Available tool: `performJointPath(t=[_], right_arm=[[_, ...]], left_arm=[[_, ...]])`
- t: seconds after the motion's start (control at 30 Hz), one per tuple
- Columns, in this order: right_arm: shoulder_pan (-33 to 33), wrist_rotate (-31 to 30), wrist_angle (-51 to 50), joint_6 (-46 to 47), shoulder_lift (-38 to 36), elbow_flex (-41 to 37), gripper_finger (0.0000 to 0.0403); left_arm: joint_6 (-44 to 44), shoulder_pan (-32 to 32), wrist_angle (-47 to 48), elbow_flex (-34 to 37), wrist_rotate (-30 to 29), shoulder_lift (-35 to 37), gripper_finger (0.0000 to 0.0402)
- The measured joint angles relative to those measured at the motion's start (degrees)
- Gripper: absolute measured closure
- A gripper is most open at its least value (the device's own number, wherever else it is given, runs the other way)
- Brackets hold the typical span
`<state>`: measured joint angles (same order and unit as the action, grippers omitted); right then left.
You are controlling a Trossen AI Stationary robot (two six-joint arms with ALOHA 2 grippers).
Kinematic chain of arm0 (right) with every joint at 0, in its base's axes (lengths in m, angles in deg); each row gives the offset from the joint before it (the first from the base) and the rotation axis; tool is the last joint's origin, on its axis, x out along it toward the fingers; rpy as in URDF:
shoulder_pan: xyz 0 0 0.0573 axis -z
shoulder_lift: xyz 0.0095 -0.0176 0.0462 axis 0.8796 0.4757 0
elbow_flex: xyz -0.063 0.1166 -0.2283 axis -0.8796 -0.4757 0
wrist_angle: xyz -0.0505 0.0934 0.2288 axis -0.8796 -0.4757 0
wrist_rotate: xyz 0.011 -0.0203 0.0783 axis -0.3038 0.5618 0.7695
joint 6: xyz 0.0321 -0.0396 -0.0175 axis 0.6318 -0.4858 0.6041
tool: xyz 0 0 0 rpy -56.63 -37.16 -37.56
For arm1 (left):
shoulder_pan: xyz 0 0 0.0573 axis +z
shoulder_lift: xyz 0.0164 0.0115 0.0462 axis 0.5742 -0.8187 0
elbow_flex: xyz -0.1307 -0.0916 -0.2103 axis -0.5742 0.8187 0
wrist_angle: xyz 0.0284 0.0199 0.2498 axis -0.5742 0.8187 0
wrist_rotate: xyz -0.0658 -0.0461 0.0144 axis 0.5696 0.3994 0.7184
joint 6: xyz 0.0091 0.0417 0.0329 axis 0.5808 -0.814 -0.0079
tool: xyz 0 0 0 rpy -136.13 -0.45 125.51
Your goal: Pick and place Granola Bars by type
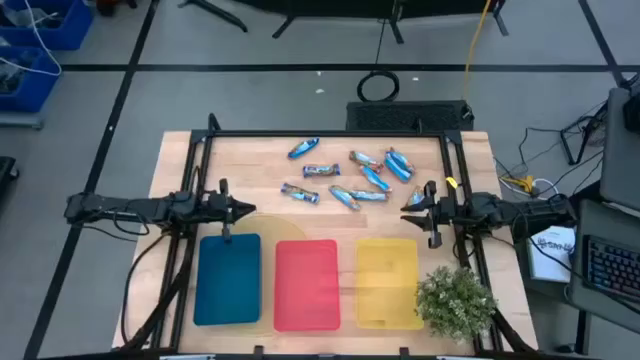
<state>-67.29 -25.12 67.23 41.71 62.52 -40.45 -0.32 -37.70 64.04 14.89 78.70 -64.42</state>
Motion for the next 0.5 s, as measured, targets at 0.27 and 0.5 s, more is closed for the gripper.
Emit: performJointPath(t=[0.27, 0.5], right_arm=[[0.0, -1.3, -1.6, -0.9, 0.0, 0.0, 0.0318], [0.0, -1.3, 2.8, -0.5, 0.0, 0.0, 0.0318]], left_arm=[[-2.6, 1.8, -1.0, 0.0, 3.1, 0.0, 0.0371], [-2.4, 2.2, -1.0, 0.0, 3.1, 0.0, 0.0371]])
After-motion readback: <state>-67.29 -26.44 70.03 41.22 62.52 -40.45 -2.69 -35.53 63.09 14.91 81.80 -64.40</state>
